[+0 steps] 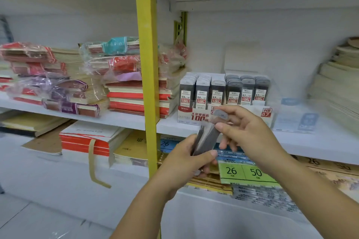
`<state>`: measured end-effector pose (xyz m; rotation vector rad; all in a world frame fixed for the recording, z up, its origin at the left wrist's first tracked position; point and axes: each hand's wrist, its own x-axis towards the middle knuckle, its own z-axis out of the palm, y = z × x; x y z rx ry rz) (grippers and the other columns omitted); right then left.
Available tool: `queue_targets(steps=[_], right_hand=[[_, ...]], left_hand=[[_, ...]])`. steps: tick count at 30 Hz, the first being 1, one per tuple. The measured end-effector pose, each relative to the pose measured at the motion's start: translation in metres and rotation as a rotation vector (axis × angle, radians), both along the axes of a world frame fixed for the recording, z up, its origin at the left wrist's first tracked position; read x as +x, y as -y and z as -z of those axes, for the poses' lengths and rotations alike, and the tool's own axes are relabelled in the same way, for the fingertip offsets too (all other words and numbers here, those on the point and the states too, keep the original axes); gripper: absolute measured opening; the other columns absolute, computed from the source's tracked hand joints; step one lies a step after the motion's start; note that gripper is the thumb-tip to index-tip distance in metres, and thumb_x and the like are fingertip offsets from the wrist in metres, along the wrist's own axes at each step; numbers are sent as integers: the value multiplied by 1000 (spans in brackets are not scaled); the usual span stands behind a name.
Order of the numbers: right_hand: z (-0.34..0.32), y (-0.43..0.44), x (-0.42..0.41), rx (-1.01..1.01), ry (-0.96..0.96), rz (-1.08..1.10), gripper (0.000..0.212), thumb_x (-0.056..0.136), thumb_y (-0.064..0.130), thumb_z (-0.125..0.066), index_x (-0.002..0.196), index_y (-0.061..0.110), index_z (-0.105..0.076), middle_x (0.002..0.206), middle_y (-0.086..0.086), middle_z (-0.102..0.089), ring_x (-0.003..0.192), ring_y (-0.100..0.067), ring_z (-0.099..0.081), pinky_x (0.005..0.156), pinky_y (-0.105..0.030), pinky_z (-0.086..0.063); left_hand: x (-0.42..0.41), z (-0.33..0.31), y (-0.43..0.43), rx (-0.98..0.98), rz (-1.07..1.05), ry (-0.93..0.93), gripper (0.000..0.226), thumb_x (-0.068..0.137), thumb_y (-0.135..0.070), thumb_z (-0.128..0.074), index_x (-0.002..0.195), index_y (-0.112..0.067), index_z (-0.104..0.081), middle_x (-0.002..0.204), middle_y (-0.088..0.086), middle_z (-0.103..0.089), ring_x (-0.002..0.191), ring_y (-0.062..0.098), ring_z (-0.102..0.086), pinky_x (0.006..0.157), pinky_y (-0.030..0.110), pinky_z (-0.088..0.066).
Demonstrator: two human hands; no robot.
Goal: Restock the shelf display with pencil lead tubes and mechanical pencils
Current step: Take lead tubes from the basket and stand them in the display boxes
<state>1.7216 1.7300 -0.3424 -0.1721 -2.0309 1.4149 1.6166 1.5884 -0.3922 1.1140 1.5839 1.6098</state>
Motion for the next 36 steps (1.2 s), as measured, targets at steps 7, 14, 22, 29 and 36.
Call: queue_targets(steps=[7, 14, 22, 29, 36], right_hand=[[13, -14, 21, -125, 27, -70, 28, 81, 30, -71, 108, 29, -63, 103, -5, -72, 76, -24, -70, 66, -25, -54], [18, -21, 34, -120, 82, -21, 28, 94, 20, -59, 118, 35, -58, 107, 8, -73, 78, -9, -66, 77, -25, -53], [20, -20, 35, -170, 40, 34, 24, 92, 23, -62, 115, 29, -57, 96, -1, -76, 78, -14, -69, 79, -31, -53], [-3, -24, 44, -25, -108, 194, 26, 91, 10, -63, 103, 33, -61, 93, 4, -76, 77, -14, -72, 62, -20, -55], [-93, -74, 42, 530, -217, 457, 35, 91, 9, -63, 94, 38, -45, 93, 6, -68, 87, -20, -67, 81, -40, -56]], left_hand=[[7, 9, -1, -61, -22, 60, 26, 90, -58, -58, 112, -45, -64, 95, -4, -74, 85, 12, -67, 87, 39, -56], [11, 11, -6, -12, -163, 57, 45, 82, -30, -82, 116, -49, -60, 109, -17, -73, 98, 9, -70, 76, 25, -59], [16, 14, -12, 14, -160, 44, 50, 82, -25, -82, 120, -48, -60, 108, -17, -72, 96, 7, -70, 74, 25, -59], [13, 5, -22, 36, -161, -9, 26, 92, -40, -69, 116, -43, -60, 100, -15, -74, 86, 4, -71, 70, 20, -56], [10, -15, -47, 181, -182, 50, 15, 108, -24, -41, 115, -28, -54, 90, -3, -75, 77, 10, -71, 65, 20, -56]])
